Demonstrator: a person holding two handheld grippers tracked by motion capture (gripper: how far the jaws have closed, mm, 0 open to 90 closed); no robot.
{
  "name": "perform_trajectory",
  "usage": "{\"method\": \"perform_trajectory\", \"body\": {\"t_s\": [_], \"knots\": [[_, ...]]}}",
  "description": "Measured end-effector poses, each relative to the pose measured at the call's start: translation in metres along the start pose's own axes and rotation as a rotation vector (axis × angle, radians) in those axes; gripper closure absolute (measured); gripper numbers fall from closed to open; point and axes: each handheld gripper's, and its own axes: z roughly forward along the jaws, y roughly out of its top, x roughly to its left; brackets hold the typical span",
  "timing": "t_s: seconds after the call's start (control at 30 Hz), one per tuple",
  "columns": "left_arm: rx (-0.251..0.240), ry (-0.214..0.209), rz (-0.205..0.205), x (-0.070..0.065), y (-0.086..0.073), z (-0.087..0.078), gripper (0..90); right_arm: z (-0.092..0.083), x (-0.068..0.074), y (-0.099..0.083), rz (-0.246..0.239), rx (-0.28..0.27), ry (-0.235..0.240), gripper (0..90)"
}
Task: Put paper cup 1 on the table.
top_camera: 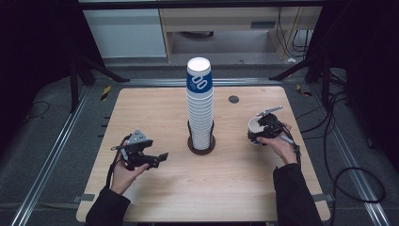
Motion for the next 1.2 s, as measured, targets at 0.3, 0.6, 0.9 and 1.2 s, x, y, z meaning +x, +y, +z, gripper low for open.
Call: {"method": "perform_trajectory", "body": {"t_s": [0.3, 0.6, 0.9, 1.2], "knots": [[0.001, -0.004, 0.001, 0.0, 0.0, 0.0, 14.1, 0.004, 0.003, 0.0, -0.022, 0.005, 0.003, 13.2], [0.006, -0.006, 0.002, -0.001, 0.0, 0.0, 13.9, -0.009, 0.002, 0.004, -0.005, -0.102, -0.001, 7.2], [0.007, -0.005, 0.0, 0.0, 0.0, 0.0, 13.8, -0.027, -0.002, 0.006, 0.032, -0.223, -0.02, 7.5], [0.011, -0.003, -0.001, 0.0, -0.001, 0.001, 13.9, -0.052, 0.001, 0.009, 0.038, -0.332, 0.013, 9.7]]}}
